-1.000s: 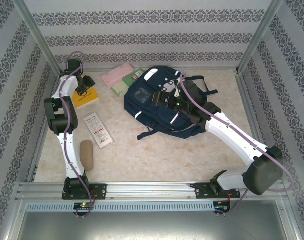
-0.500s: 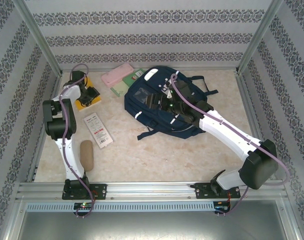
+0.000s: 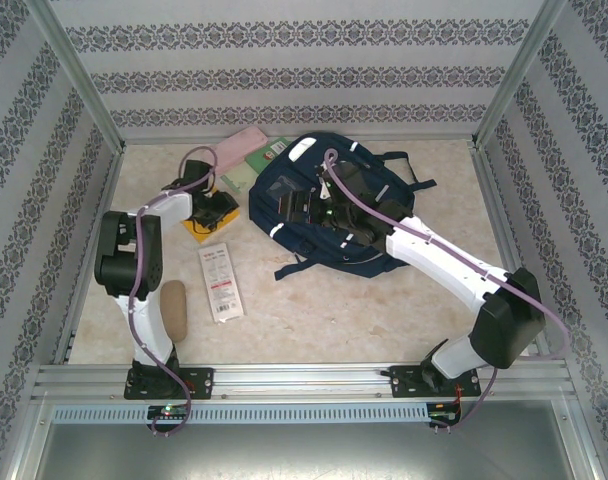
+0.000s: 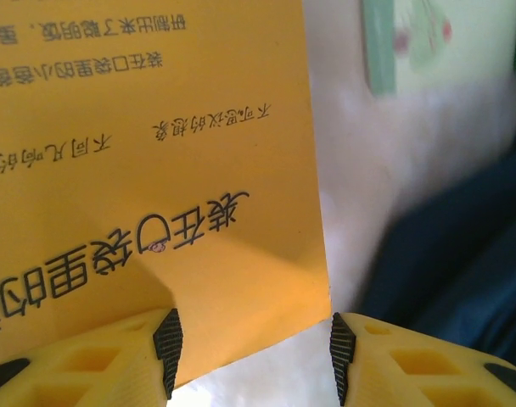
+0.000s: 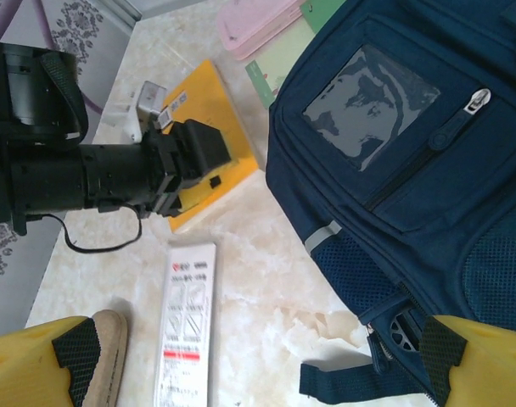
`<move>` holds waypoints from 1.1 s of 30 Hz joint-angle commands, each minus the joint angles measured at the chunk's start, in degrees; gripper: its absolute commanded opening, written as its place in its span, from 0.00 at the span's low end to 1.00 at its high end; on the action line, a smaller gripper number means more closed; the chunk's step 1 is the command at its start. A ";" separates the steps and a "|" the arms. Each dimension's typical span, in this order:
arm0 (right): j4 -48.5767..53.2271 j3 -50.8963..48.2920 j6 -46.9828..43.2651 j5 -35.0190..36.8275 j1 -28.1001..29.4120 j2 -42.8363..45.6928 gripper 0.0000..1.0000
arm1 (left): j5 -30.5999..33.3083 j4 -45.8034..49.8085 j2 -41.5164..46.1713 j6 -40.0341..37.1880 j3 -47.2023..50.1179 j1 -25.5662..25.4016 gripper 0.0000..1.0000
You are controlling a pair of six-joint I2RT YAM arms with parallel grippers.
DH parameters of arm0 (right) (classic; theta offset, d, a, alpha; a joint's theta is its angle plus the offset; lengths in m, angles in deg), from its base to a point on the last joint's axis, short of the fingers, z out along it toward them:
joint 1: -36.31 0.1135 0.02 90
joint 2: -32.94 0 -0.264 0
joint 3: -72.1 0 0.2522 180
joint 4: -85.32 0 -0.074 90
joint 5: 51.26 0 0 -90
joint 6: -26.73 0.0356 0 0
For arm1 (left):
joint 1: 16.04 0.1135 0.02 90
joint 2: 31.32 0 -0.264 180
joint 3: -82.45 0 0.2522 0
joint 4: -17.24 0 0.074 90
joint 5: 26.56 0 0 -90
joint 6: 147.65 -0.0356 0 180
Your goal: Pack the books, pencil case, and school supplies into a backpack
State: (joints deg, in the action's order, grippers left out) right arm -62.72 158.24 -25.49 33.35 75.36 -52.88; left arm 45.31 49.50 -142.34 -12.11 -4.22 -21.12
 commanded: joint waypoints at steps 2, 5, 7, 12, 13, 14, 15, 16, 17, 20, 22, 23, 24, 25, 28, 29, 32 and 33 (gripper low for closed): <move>-1.06 1.86 0.67 0.01 0.67 -1.13 0.98 | -0.86 2.75 2.26 2.74 1.45 -2.83 0.53; -0.93 2.83 -0.35 -0.52 0.76 -2.65 0.98 | 0.69 5.23 4.05 1.22 0.07 -2.65 0.54; -0.34 4.48 -1.45 -1.28 0.77 -4.60 0.98 | 1.67 7.69 4.90 -0.26 -1.70 -2.46 0.55; 1.15 10.34 -4.00 -3.38 1.57 -11.11 0.98 | 3.94 9.96 7.64 -2.25 -1.69 -0.72 0.57; 1.23 11.41 -4.47 -3.72 1.74 -12.35 0.98 | 4.46 10.02 8.03 -2.45 -1.19 -0.02 0.57; 1.40 12.77 -5.12 -3.90 2.02 -13.84 0.98 | 4.75 9.95 8.34 -2.76 -0.50 0.98 0.57; 1.65 14.16 -5.48 -4.32 2.22 -15.31 0.98 | 4.57 9.33 8.41 -2.89 0.17 2.08 0.57; 2.09 15.59 -5.69 -5.03 2.31 -16.85 0.98 | 4.15 8.71 8.15 -3.21 0.47 3.06 0.56; 2.85 17.73 -6.23 -6.53 2.41 -18.60 0.98 | 3.57 8.48 7.58 -3.74 0.21 4.13 0.54; 4.14 23.03 -7.64 -7.34 3.40 -23.58 0.98 | 2.51 9.00 4.93 -5.67 -2.94 5.51 0.52; 3.90 25.88 -7.98 -7.61 3.88 -26.70 0.98 | 1.46 8.57 3.27 -6.12 -4.99 5.55 0.50; 3.86 27.46 -7.82 -7.94 4.05 -28.45 0.98 | 0.62 7.89 2.28 -5.77 -5.72 5.55 0.50; 3.66 29.08 -7.20 -8.15 3.99 -30.16 0.95 | -0.05 6.95 1.25 -5.41 -6.24 5.52 0.49; 3.30 30.18 -6.80 -8.47 3.93 -31.57 0.92 | -0.24 6.64 0.40 -4.80 -6.66 5.52 0.49; 3.20 34.54 -5.98 -9.44 4.09 -36.07 0.83 | -2.15 4.55 -1.69 -1.87 -6.01 5.44 0.46; 3.36 35.79 -5.93 -9.68 4.09 -37.31 0.80 | -2.33 3.38 -1.58 -0.85 -4.83 5.35 0.46; 4.04 39.43 -5.32 -10.53 4.12 -40.87 0.75 | -1.48 4.69 -0.89 0.69 -1.90 5.35 0.41; 4.00 40.47 -5.04 -11.16 4.15 -42.04 0.73 | -0.99 5.93 -0.52 0.37 -1.09 5.35 0.41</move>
State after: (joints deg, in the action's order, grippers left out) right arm -59.64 195.11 -31.44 24.22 78.95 -92.57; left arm 44.31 54.40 -143.26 -13.55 -7.36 -15.54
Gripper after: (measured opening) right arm 0.742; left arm 0.412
